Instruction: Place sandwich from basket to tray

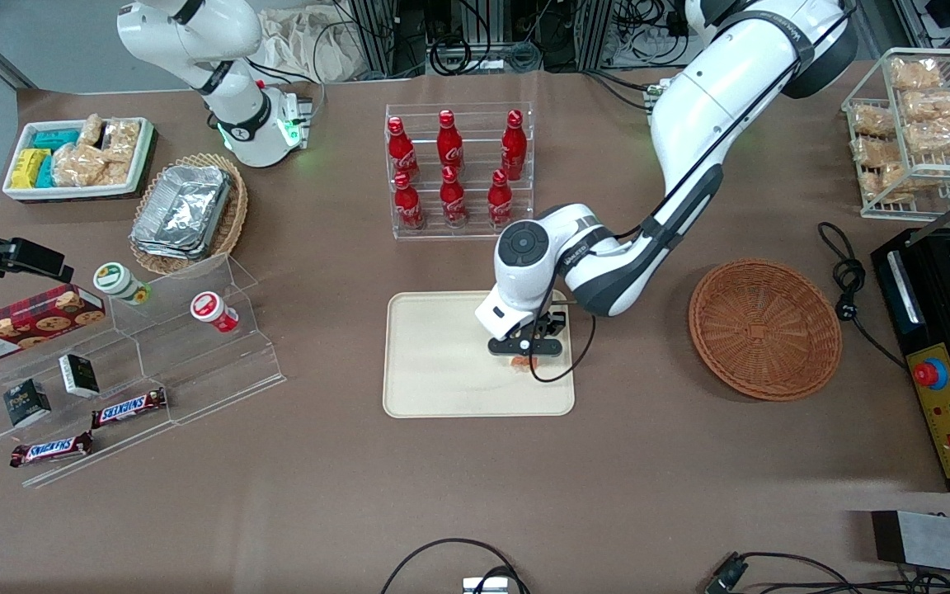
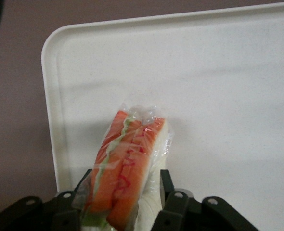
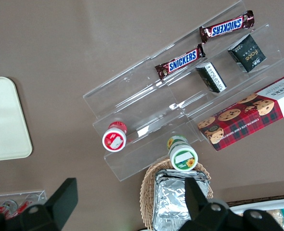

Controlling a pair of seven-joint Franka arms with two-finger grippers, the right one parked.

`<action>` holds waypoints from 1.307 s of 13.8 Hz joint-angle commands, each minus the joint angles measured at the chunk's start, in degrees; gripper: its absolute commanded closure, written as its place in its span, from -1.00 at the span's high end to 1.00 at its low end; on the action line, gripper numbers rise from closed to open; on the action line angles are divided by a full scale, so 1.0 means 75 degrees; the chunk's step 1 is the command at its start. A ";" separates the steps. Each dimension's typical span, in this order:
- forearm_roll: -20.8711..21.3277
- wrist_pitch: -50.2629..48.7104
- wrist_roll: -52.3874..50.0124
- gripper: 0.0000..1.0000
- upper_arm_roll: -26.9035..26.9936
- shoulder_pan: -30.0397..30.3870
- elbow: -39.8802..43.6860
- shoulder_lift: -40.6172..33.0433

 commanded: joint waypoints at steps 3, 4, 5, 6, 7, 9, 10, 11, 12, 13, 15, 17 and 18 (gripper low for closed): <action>0.0151 -0.0260 -0.0149 1.00 0.0029 -0.0058 0.0421 0.0043; 0.0093 -0.0389 -0.0160 1.00 0.0029 -0.0046 0.0514 0.0008; 0.0046 -0.0564 -0.0160 1.00 0.0029 -0.0046 0.0631 -0.0062; 0.0034 -0.0833 -0.0149 1.00 0.0017 -0.0023 0.0760 -0.0144; -0.0013 -0.1090 -0.0160 1.00 0.0006 0.0094 0.0889 -0.0238; -0.0514 -0.1420 -0.0172 1.00 0.0005 0.0247 0.1158 -0.0565; -0.0714 -0.1642 -0.0172 1.00 0.0017 0.0305 0.1345 -0.0729; -0.0798 -0.1946 -0.0172 1.00 0.0017 0.0457 0.1498 -0.0882; -0.0833 -0.2285 -0.0160 1.00 0.0017 0.0655 0.1697 -0.1069; -0.0845 -0.2590 -0.0149 1.00 0.0006 0.0866 0.1838 -0.1198; -0.1171 -0.2897 -0.0055 1.00 -0.0006 0.1312 0.1898 -0.1538; -0.1407 -0.2909 -0.0043 1.00 -0.0006 0.1698 0.1922 -0.1773; -0.1408 -0.2921 -0.0043 1.00 0.0005 0.1758 0.1922 -0.1855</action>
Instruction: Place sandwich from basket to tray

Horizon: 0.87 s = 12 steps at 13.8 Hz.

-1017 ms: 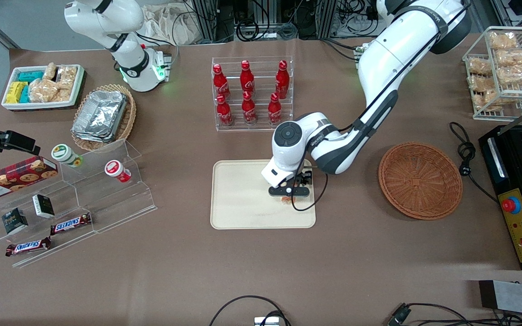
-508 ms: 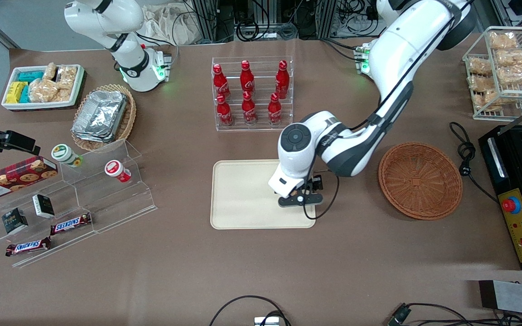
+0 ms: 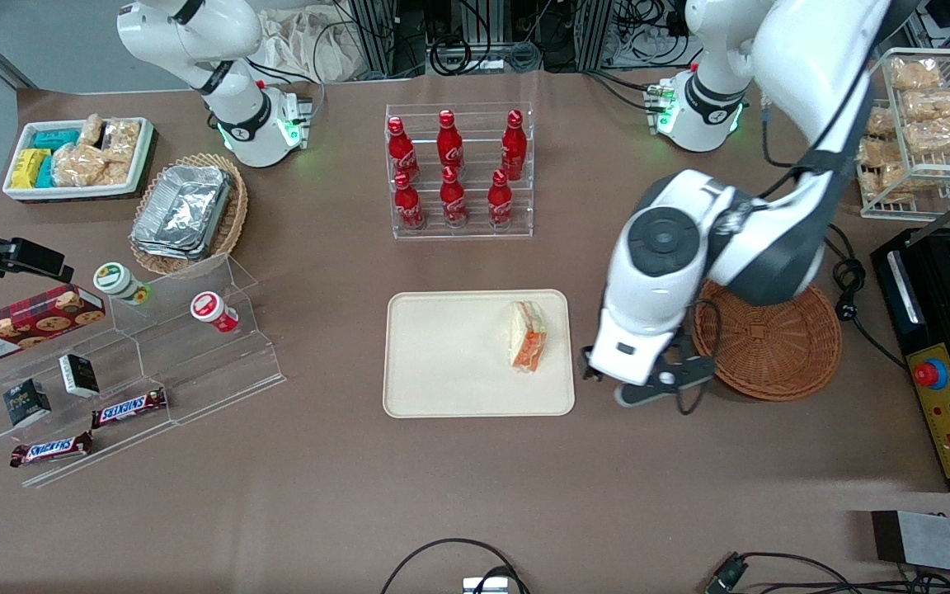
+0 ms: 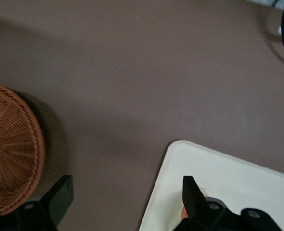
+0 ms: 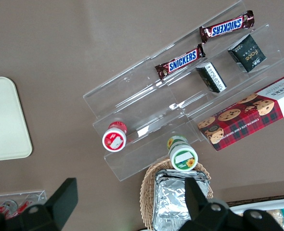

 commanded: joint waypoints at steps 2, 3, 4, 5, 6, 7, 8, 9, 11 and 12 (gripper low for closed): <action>-0.0150 -0.0171 0.0013 1.00 -0.0008 0.0230 -0.0050 -0.0253; -0.0162 -0.0148 0.0036 1.00 -0.0007 0.0358 -0.0097 -0.0264; -0.0208 -0.0160 0.0048 1.00 -0.0007 0.0545 -0.0132 -0.0415; -0.0417 -0.0171 0.0326 1.00 0.0016 0.0663 -0.0190 -0.0614; -0.0709 -0.0206 0.1106 1.00 0.0225 0.0815 -0.0330 -0.0906; -0.1211 -0.0311 0.1996 1.00 0.0703 0.0793 -0.0517 -0.1257; -0.1715 -0.0393 0.2759 1.00 0.1253 0.0712 -0.0635 -0.1574; -0.2033 -0.0545 0.3428 1.00 0.1687 0.0607 -0.0764 -0.1867; -0.2270 -0.0780 0.4252 1.00 0.2171 0.0547 -0.0975 -0.2302; -0.2457 -0.0781 0.4406 1.00 0.2277 0.0593 -0.1104 -0.2501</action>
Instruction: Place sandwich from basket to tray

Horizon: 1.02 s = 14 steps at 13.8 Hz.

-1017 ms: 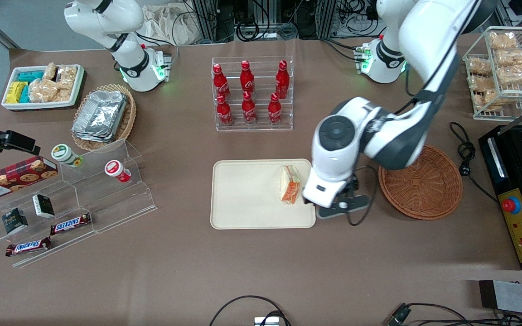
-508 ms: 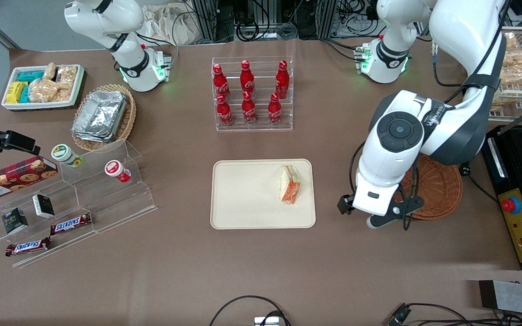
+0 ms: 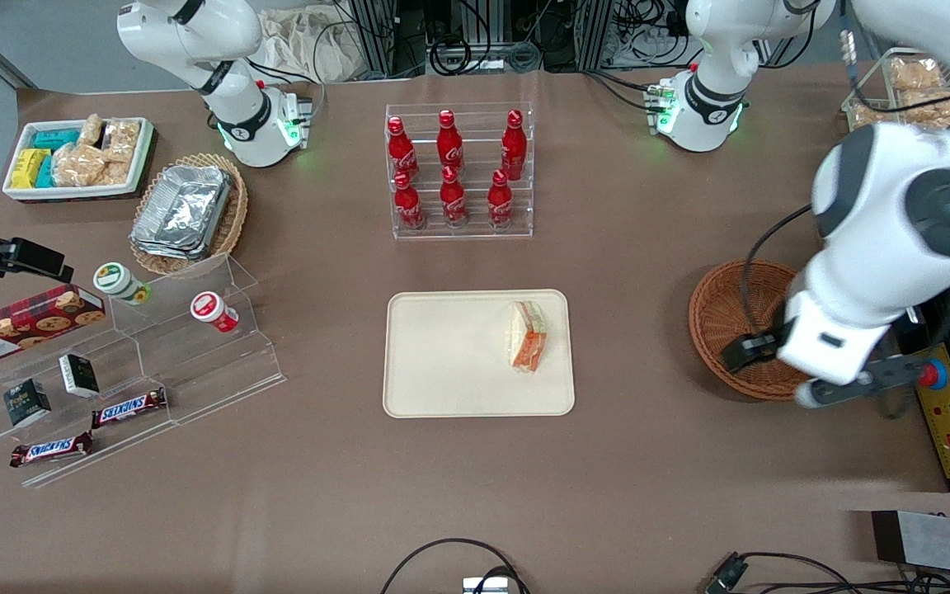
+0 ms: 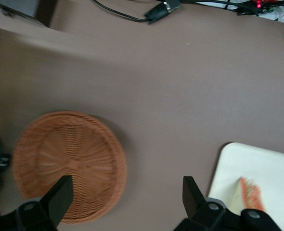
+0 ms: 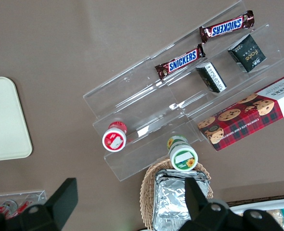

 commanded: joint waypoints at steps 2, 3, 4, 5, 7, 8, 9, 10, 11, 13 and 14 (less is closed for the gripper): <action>-0.0539 0.0078 0.0829 1.00 0.0547 -0.0042 -0.0878 -0.1095; -0.0551 0.0079 0.1110 1.00 0.0629 -0.0042 -0.0914 -0.1225; -0.0552 0.0067 0.1345 1.00 0.0676 -0.0030 -0.0961 -0.1353; -0.0540 0.0078 0.1487 1.00 0.0700 -0.0030 -0.1124 -0.1552; -0.0551 0.0020 0.1605 1.00 0.0712 0.0005 -0.1394 -0.1974; -0.0552 -0.0061 0.1663 1.00 0.0712 0.0005 -0.1406 -0.2103; -0.0552 -0.0201 0.1676 1.00 0.0712 0.0005 -0.1406 -0.2209; -0.0552 -0.0342 0.1734 1.00 0.0712 0.0016 -0.1406 -0.2315; -0.0552 -0.0529 0.1804 1.00 0.0712 0.0017 -0.1406 -0.2443; -0.0737 -0.0881 0.2200 1.00 0.0712 0.0145 -0.1395 -0.2701; -0.0843 -0.1068 0.2621 1.00 0.0723 0.0261 -0.1372 -0.2784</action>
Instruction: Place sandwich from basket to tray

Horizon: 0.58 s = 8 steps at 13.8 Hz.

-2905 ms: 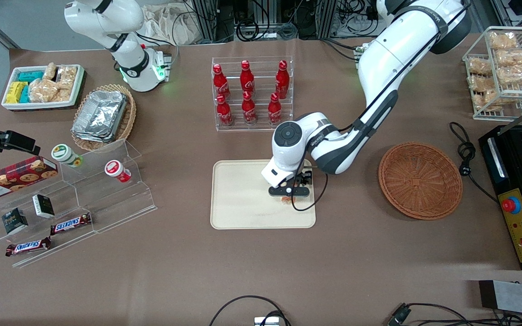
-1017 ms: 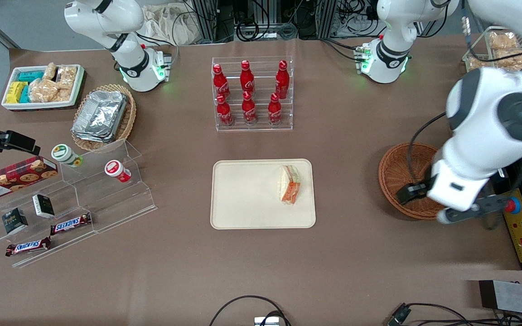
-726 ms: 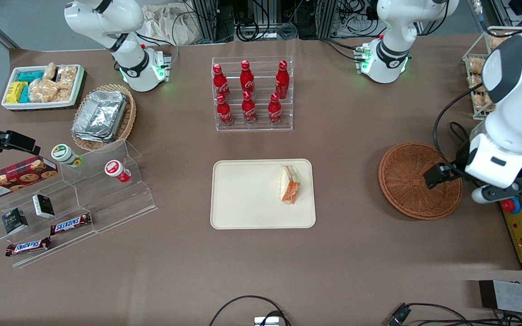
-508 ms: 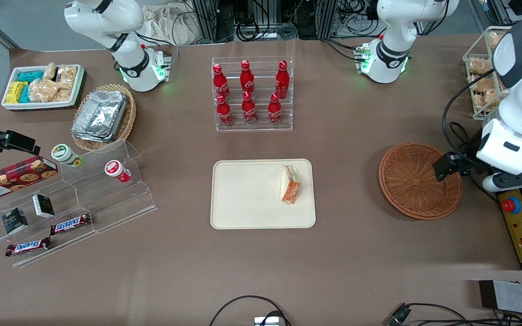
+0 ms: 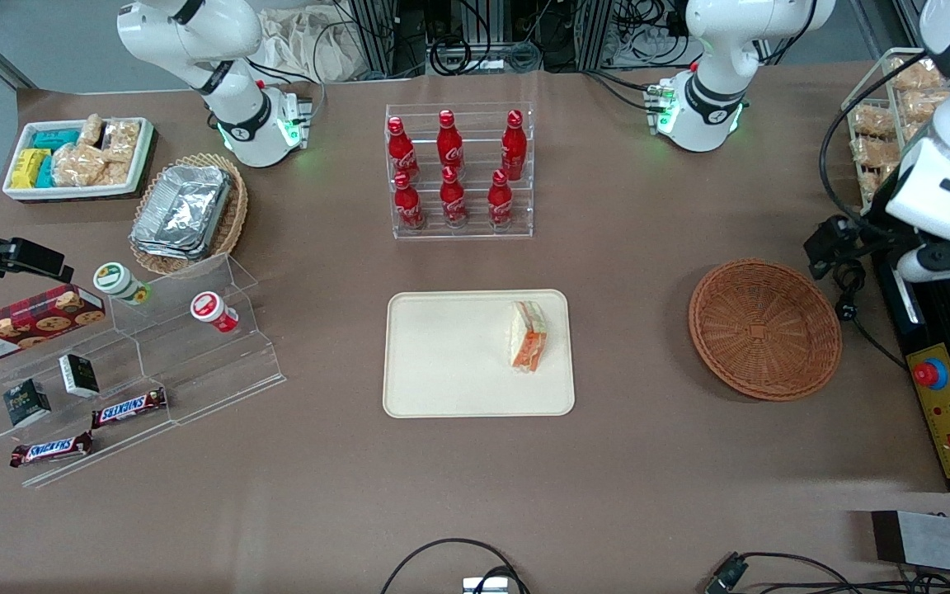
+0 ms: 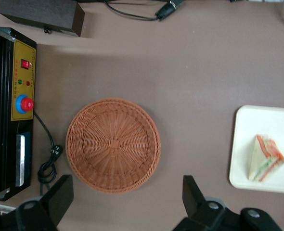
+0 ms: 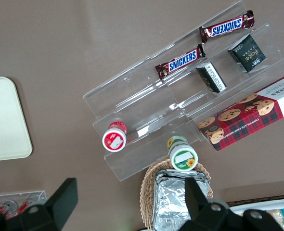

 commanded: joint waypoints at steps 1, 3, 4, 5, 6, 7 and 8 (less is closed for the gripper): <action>-0.0340 -0.0469 0.1012 1.00 0.0022 0.0338 -0.0172 -0.0437; -0.0375 -0.0716 0.1366 1.00 0.0301 0.0351 -0.0160 -0.0600; -0.0375 -0.0845 0.1518 1.00 0.0443 0.0293 -0.0149 -0.0671; -0.0375 -0.0985 0.1636 1.00 0.0456 0.0292 -0.0125 -0.0706; -0.0364 -0.1103 0.1660 1.00 0.0456 0.0292 -0.0079 -0.0753; -0.0375 -0.1220 0.1661 1.00 0.0456 0.0292 -0.0032 -0.0765; -0.0387 -0.1302 0.1649 1.00 0.0444 0.0304 0.0038 -0.0765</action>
